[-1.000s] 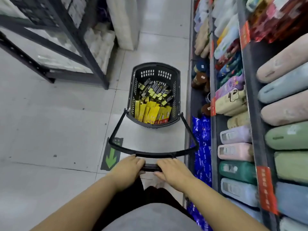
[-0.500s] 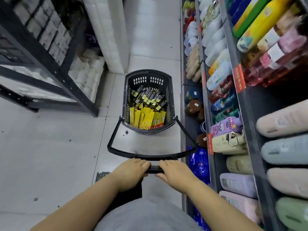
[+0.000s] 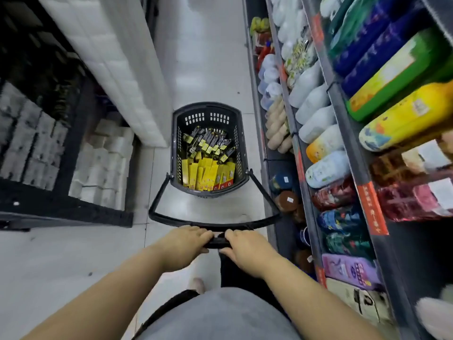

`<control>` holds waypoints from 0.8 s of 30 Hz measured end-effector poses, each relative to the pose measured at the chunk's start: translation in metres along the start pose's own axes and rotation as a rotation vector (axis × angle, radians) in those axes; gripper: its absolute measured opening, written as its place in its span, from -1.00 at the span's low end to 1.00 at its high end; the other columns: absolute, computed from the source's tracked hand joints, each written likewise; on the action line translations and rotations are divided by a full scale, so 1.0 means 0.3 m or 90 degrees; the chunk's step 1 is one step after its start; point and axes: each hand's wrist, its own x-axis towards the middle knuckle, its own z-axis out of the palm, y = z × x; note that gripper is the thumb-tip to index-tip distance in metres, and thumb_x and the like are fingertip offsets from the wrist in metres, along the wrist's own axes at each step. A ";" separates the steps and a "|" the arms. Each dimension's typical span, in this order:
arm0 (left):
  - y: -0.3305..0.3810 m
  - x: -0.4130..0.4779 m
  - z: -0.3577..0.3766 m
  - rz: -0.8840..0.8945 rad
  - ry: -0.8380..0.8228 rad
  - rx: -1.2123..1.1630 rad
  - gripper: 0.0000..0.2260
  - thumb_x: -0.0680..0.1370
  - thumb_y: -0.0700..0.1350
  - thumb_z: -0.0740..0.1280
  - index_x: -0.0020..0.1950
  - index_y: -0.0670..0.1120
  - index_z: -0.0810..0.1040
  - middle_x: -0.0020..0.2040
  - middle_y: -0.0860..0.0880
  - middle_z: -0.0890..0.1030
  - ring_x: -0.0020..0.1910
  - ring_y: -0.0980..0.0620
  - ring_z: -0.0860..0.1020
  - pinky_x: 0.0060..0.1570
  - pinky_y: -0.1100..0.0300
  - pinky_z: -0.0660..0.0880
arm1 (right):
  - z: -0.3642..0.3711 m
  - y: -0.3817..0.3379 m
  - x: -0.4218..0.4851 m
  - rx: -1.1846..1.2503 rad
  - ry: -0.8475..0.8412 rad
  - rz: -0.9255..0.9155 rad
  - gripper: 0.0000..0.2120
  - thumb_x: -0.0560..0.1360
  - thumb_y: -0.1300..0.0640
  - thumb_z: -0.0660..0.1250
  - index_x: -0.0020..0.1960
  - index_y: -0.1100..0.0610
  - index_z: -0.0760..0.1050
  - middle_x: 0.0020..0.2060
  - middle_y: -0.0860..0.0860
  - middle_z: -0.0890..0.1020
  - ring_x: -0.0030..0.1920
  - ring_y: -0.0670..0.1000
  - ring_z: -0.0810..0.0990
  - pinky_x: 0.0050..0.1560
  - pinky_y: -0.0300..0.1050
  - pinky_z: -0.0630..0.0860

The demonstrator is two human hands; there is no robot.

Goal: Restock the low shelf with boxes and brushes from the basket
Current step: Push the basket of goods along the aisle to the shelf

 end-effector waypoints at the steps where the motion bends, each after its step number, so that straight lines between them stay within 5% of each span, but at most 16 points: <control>1: -0.051 0.041 -0.044 -0.006 0.002 0.006 -0.74 0.62 0.04 0.10 0.21 -0.08 0.37 0.17 -0.06 0.51 0.14 -0.07 0.46 0.04 0.14 0.29 | -0.041 0.027 0.057 0.000 0.006 -0.006 -0.63 0.60 -0.12 0.09 0.15 0.18 0.35 0.09 0.15 0.57 0.09 0.20 0.54 -0.06 0.03 0.38; 12: -0.439 0.503 -0.542 -0.099 0.024 0.007 -0.76 0.61 -0.01 0.15 0.19 -0.13 0.38 0.16 -0.10 0.51 0.17 -0.11 0.46 0.08 0.09 0.32 | -0.559 0.355 0.595 -0.033 -0.001 -0.037 -0.61 0.61 -0.12 0.05 0.20 0.18 0.31 0.08 0.14 0.58 0.04 0.21 0.56 -0.16 0.01 0.36; 24: -0.941 0.903 -0.880 -0.022 0.031 0.024 -0.72 0.61 0.05 0.12 0.19 -0.11 0.38 0.14 -0.09 0.52 0.12 -0.11 0.46 0.08 0.08 0.32 | -0.927 0.594 1.131 0.000 -0.021 0.005 -0.65 0.60 -0.16 0.06 0.09 0.13 0.32 0.03 0.13 0.56 0.02 0.19 0.53 -0.20 -0.02 0.27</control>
